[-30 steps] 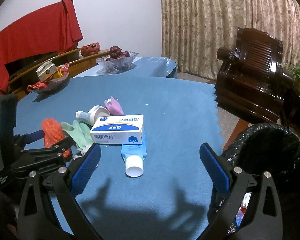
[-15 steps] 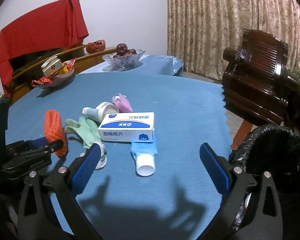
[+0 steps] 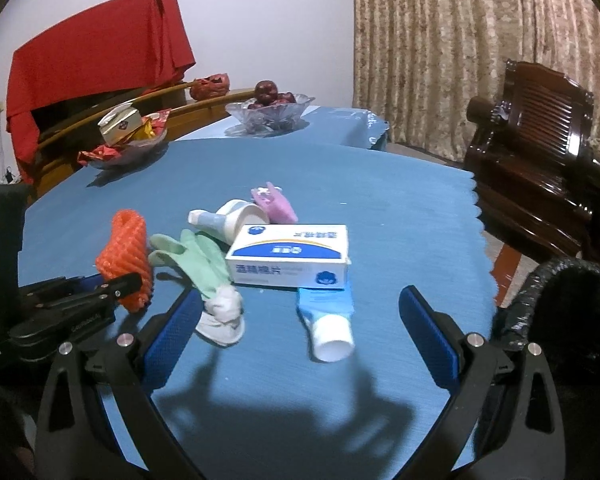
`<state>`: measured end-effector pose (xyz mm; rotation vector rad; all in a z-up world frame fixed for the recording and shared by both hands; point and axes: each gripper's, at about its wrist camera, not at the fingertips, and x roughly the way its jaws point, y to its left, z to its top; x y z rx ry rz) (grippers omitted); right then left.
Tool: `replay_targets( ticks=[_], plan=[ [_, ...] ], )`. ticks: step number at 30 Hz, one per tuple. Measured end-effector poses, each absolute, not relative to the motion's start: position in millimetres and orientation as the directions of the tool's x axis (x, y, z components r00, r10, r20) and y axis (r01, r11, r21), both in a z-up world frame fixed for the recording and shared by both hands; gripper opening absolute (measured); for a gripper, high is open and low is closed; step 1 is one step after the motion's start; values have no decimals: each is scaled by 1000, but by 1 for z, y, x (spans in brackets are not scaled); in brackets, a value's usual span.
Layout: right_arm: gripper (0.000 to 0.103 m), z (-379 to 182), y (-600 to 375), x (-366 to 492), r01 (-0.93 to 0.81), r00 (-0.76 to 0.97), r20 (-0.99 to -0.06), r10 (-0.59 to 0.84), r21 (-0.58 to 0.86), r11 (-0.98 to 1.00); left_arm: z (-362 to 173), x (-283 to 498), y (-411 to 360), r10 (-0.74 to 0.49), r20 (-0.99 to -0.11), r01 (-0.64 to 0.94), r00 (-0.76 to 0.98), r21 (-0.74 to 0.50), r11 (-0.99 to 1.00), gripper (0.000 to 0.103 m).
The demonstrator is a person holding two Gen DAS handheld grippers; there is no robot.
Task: Collect trash
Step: 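Return to the table and grasp the orange foam net with the left tool, then grasp the green glove with the right tool while the left tool holds the orange net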
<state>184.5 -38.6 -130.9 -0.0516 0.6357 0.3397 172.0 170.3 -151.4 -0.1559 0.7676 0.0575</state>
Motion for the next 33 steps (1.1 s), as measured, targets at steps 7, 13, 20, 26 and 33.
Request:
replay_targets(
  ticks=[7, 13, 20, 26, 33],
  plan=[
    [83, -140, -11, 194, -377, 708, -613, 351, 92, 922, -141, 161, 170, -18, -686, -78, 728, -109, 991, 23],
    [74, -153, 11, 202, -390, 672, -643, 368, 115, 913, -143, 154, 177, -1, -687, -86, 727, -92, 992, 23],
    [63, -164, 27, 214, -397, 628, -692, 356, 108, 911, -145, 155, 182, -2, -687, -81, 727, -89, 993, 23],
    [40, -173, 35, 221, -413, 576, -737, 353, 111, 904, -148, 155, 187, -1, -688, -84, 725, -90, 992, 23],
    [28, -169, 31, 216, -420, 587, -717, 375, 126, 899, -148, 155, 188, -3, -688, -86, 725, -95, 992, 23]
  ],
)
